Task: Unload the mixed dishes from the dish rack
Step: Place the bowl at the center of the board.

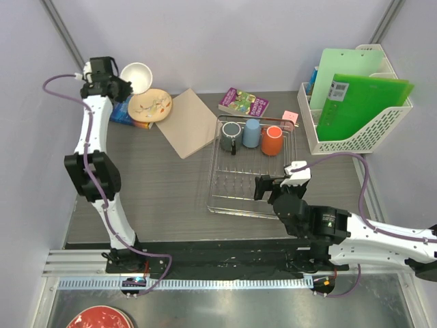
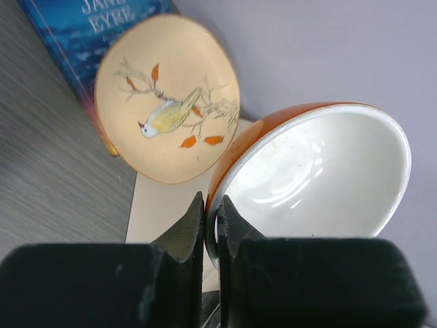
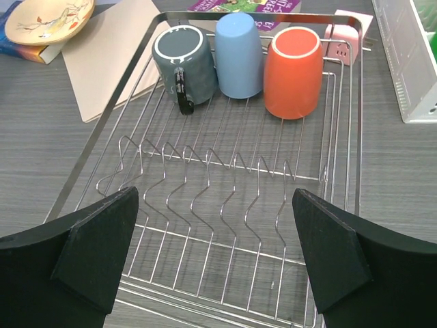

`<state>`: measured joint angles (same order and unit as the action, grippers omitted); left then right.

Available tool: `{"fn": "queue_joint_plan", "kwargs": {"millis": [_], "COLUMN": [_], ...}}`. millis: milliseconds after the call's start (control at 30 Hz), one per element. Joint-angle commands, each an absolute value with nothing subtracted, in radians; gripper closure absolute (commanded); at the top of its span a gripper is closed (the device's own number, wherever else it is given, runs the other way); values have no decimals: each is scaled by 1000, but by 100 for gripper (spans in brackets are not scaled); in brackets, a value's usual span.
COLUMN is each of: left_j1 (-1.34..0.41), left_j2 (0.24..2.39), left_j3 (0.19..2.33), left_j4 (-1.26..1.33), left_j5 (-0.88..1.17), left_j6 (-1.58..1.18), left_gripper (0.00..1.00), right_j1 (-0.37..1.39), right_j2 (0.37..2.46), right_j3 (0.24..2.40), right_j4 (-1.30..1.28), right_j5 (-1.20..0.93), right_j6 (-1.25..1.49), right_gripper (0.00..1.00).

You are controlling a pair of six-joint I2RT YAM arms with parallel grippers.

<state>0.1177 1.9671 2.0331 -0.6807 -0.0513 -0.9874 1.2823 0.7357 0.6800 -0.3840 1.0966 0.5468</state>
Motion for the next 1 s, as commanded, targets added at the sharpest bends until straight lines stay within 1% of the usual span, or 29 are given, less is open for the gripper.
{"fn": "queue_joint_plan", "kwargs": {"millis": [0,67,233,500,800,967], "left_j1": [68,55,49,51,54,60], "left_j2": [2121,2212,2304,2371,2465,2490], "left_j3": [2150,2245,2270,2353,2460,2465], "left_j4": [-802,-830,-801,-769,-810,-815], "left_j5": [-81,-80,-106,-158,-170,-170], "left_j6": [-996,-996,-1031,-1068,-1109,-1140], "left_gripper": [100,100,100,100,100,100], "right_j1": [1281,1279,1281,1281,1281,1281], "right_j2": [718,692,652,643,654,638], "right_j3": [750,749,742,730,727,732], "right_j4": [-351,-353,-365,-403,-408,-428], "right_j5": [1106,1106,1104,1097,1111,1120], "right_j6": [508,508,502,546,542,545], "right_gripper": [0,0,0,0,0,0]}}
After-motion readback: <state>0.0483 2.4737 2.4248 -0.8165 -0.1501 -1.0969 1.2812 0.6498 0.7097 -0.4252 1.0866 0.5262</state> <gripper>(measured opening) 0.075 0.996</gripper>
